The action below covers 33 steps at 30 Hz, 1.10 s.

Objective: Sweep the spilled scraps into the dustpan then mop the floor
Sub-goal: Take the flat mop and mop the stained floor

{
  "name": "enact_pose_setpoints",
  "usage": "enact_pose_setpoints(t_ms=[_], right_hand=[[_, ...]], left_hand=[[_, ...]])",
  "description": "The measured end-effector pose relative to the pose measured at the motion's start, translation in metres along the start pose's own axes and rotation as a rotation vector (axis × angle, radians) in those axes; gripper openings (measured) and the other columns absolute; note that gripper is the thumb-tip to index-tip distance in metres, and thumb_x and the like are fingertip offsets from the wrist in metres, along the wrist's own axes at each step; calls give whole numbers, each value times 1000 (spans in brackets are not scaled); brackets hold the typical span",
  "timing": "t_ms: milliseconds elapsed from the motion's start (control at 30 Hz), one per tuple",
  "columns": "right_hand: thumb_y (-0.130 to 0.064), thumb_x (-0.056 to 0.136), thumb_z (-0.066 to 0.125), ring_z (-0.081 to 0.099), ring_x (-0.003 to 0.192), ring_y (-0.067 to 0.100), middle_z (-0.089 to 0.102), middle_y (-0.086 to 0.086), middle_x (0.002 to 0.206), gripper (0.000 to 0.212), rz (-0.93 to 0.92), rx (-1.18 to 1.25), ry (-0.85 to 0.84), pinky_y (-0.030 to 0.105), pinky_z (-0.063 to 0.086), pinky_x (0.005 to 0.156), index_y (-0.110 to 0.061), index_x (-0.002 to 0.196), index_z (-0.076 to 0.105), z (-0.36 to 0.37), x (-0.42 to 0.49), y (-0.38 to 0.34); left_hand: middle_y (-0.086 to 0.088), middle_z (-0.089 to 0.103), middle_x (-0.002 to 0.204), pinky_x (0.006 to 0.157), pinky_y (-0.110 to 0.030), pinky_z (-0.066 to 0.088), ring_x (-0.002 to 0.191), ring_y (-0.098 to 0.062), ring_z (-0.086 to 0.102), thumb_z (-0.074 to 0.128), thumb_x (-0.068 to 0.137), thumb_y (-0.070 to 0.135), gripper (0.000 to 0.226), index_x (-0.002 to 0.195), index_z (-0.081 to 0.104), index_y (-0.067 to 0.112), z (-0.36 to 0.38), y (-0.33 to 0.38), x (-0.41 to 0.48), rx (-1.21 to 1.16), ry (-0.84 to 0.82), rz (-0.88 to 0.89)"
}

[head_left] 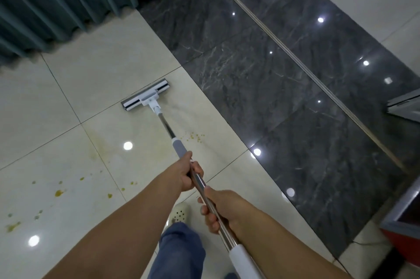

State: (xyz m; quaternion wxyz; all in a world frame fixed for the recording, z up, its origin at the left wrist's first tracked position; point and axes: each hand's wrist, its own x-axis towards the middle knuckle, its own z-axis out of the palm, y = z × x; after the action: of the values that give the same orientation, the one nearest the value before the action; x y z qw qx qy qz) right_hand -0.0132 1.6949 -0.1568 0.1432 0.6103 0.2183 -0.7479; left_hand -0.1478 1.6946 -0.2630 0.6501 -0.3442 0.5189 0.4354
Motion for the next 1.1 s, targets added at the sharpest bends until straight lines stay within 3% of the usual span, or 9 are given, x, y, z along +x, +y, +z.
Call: enact_pose_setpoints(t_ms=[467, 600, 800, 1100], right_hand=[[-39, 100, 39, 39, 36, 8, 52, 1, 56, 36, 78, -67, 114, 17, 33, 35, -8, 91, 55, -249, -149, 270], [-38, 101, 37, 37, 37, 9, 50, 1, 54, 35, 147, -126, 141, 16, 31, 35, -9, 94, 54, -286, -189, 313], [-42, 95, 47, 35, 37, 6, 45, -2, 57, 31, 40, -352, 158, 15, 32, 37, -13, 87, 53, -273, -186, 315], [-41, 97, 46, 36, 39, 6, 43, -2, 57, 32, 51, -306, 142, 14, 34, 35, -12, 85, 52, -214, -148, 265]], left_hand=[[1, 37, 36, 35, -12, 35, 27, -10, 35, 61, 90, 27, 33, 70, 39, 13, 50, -403, -53, -80, -76, -78], [1, 38, 37, 34, -13, 36, 27, -9, 36, 61, 90, 25, 33, 67, 41, 12, 56, -478, -73, -135, -90, -125], [2, 37, 34, 33, -12, 34, 25, -8, 35, 60, 90, 29, 37, 64, 39, 14, 51, -474, -70, -137, -70, -107], [2, 38, 35, 33, -11, 34, 26, -8, 34, 60, 90, 33, 35, 68, 41, 14, 36, -394, -55, -84, -15, -5]])
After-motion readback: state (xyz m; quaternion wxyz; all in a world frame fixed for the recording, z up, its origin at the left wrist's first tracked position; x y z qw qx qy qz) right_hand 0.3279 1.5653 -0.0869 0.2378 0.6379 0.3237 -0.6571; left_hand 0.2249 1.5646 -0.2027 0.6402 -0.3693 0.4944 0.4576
